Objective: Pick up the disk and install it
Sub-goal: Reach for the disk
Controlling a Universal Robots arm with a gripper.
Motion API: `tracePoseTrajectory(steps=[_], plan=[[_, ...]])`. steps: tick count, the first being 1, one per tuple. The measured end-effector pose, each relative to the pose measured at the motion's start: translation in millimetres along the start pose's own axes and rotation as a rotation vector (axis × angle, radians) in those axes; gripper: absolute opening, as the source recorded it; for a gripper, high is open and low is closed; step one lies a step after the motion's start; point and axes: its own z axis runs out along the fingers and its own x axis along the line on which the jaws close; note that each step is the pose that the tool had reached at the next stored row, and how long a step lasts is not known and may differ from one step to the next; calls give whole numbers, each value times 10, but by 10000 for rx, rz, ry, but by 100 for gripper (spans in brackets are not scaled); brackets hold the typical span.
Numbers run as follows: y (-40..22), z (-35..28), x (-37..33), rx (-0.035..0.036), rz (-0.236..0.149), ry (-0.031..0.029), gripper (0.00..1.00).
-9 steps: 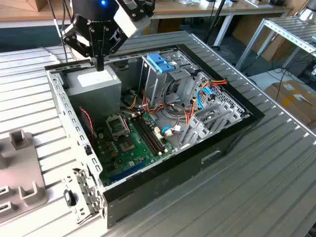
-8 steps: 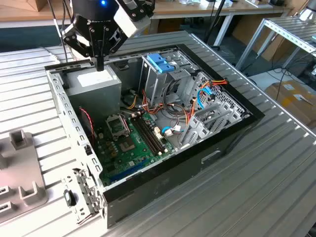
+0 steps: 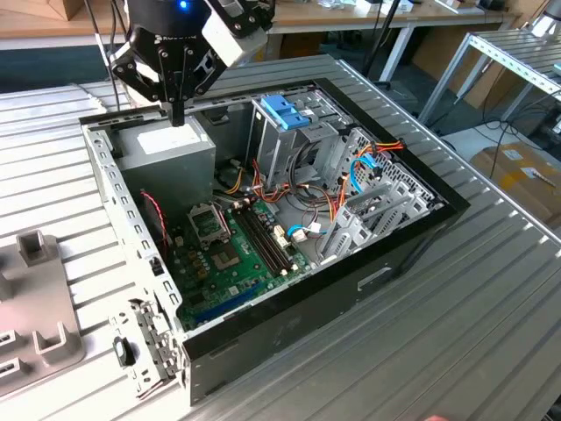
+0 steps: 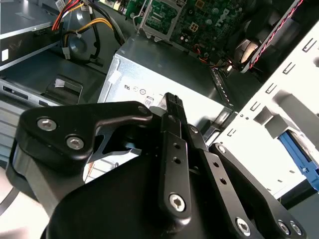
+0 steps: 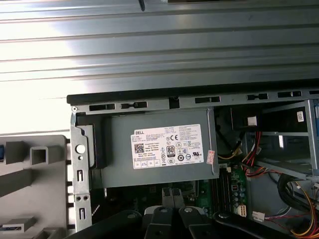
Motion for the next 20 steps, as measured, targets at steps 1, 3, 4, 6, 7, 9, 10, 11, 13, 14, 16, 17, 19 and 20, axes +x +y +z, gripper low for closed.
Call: tracePoseTrajectory(steps=[1, 3, 4, 6, 7, 9, 10, 11, 13, 14, 16, 17, 19, 20], plan=[[0, 0, 2, 0, 0, 0, 11], [-1, 0, 15, 0, 1, 0, 11], [-2, 0, 24, -1, 0, -1, 11], [-4, -2, 47, 1, -1, 0, 11], [-4, -2, 57, 0, 0, 0, 11], [-6, -2, 78, 0, 0, 0, 11], [-7, -3, 91, 0, 0, 0, 11], [-8, -3, 100, 0, 0, 0, 11], [-9, -3, 121, 0, 0, 0, 11], [-10, -4, 134, 0, 1, 0, 11], [-12, -4, 155, 0, 1, 0, 11], [-12, -4, 165, 0, 0, 0, 11], [-14, -5, 192, 0, 0, 0, 11], [-15, -6, 204, 0, 0, 0, 11]])
